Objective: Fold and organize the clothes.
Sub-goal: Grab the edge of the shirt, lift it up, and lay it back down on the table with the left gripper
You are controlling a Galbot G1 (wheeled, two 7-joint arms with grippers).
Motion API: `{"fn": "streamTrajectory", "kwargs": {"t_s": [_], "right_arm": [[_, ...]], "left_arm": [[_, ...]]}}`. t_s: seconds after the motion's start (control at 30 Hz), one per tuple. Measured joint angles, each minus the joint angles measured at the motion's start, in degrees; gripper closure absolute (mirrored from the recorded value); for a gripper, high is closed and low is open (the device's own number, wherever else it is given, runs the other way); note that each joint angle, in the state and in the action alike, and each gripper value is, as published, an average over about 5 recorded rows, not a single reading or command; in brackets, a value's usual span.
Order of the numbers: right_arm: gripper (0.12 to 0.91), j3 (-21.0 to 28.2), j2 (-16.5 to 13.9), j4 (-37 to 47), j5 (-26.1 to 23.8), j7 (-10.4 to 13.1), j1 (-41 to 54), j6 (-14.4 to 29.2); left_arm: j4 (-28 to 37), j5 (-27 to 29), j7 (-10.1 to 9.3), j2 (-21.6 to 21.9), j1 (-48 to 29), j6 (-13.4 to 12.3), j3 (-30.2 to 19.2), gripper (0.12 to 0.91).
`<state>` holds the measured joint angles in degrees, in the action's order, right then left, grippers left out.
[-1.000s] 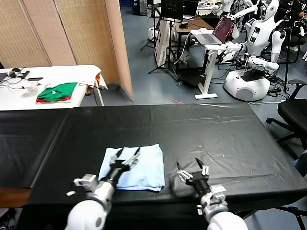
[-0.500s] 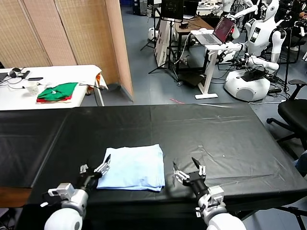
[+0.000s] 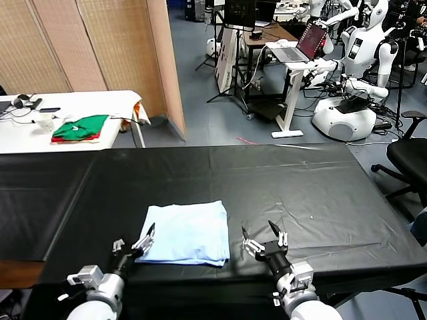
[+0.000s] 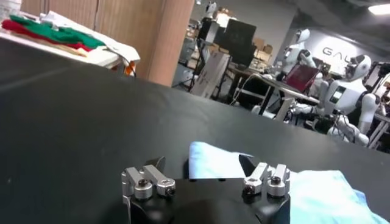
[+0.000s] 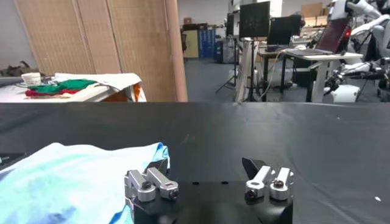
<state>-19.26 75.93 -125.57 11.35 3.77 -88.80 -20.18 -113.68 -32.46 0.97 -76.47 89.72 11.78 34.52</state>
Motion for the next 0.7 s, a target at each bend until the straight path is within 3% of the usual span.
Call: {"fn": "streamTrajectory", "kwargs": {"t_s": [0.2, 0.33, 0.53, 0.7], "right_arm": [[0.118, 0.0, 0.1, -0.4, -0.3, 0.0, -0.2, 0.1], [0.118, 0.0, 0.1, -0.7, -0.4, 0.0, -0.3, 0.2], [0.118, -0.1, 0.2, -0.8, -0.7, 0.0, -0.3, 0.4], [0.118, -0.1, 0.4, -0.8, -1.1, 0.0, -0.6, 0.8]], "left_arm": [[0.3, -2.3, 0.33, 0.0, -0.1, 0.7, 0.1, 0.173], [0.4, -3.7, 0.68, -0.1, -0.2, 1.4, 0.0, 0.253], [0.7, -6.3, 0.85, -0.2, -0.5, 3.2, -0.1, 0.499], [0.2, -8.8, -0.05, -0.1, -0.8, 4.6, 0.0, 0.798]]}}
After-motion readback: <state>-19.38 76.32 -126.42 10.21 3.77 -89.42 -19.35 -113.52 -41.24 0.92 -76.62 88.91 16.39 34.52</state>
